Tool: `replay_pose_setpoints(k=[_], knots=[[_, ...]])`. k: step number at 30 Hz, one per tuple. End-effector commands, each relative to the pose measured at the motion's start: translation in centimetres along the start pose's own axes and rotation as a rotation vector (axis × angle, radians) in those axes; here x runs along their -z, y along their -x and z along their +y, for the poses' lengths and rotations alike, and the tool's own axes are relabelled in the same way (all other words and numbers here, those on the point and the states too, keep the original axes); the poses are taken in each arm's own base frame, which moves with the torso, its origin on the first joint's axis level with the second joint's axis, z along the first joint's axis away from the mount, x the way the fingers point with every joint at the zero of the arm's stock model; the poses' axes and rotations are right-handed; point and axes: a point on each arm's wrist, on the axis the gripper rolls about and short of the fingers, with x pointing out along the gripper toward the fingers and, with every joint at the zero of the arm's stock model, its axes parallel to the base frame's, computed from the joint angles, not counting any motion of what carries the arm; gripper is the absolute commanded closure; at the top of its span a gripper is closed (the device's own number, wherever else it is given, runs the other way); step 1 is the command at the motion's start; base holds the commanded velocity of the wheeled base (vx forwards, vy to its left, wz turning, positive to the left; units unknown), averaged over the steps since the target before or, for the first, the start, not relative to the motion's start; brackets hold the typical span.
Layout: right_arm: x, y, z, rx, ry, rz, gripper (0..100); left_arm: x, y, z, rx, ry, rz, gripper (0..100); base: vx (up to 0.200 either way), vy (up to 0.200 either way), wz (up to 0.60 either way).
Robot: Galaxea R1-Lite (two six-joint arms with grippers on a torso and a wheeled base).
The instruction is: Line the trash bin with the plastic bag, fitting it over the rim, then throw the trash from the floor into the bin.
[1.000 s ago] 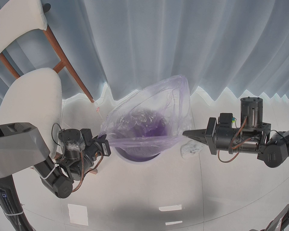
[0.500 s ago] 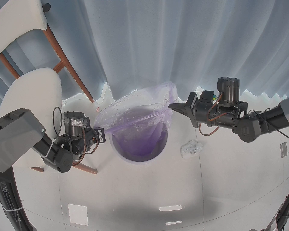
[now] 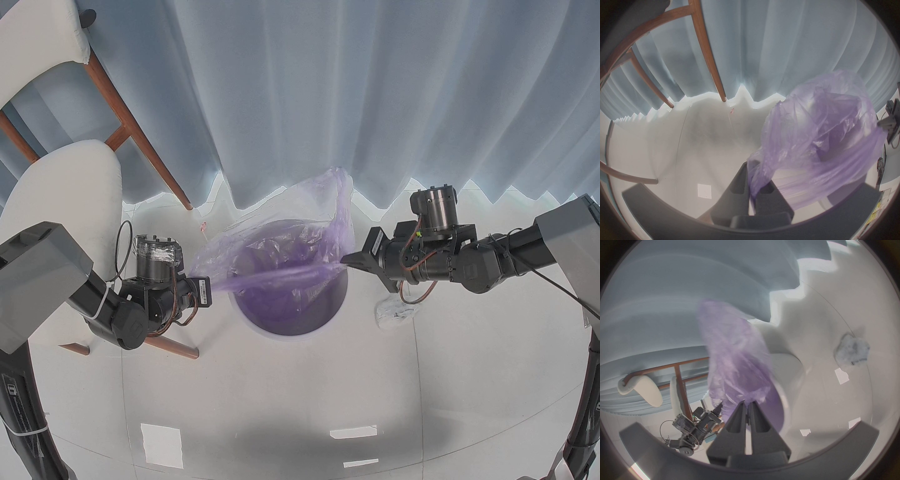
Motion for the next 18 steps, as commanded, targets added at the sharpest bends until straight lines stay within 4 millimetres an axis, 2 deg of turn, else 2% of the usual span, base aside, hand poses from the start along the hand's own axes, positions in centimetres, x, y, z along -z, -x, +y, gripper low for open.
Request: replay_pose_setpoints(k=[1, 2, 4, 8, 12, 18], knots=[[0.9, 1.3, -1.3, 0.053, -0.031, 0.030, 100, 1.6, 0.1, -0.8, 0.018, -0.022, 0.050, 100, 0.000, 0.000, 0.00], [1.5, 2.4, -1.1, 0.060, -0.036, 0.041, 100, 2.4, 0.7, -1.4, 0.034, -0.036, 0.072, 100, 0.000, 0.000, 0.00], [2.4, 3.3, -1.1, 0.074, -0.032, 0.060, 100, 3.2, 1.3, -2.0, 0.049, -0.053, 0.095, 100, 0.000, 0.000, 0.00], [3.9, 4.9, -1.1, 0.090, 0.001, 0.092, 100, 3.4, 2.3, -2.9, 0.080, -0.064, 0.080, 100, 0.000, 0.000, 0.00], [4.8, 5.6, -1.1, 0.098, 0.002, 0.112, 100, 3.8, 2.8, -3.3, 0.090, -0.075, 0.084, 100, 0.000, 0.000, 0.00], [6.6, 5.9, -3.1, 0.156, -0.027, 0.167, 100, 6.3, 3.1, -2.8, 0.074, -0.118, 0.171, 100, 0.000, 0.000, 0.00]])
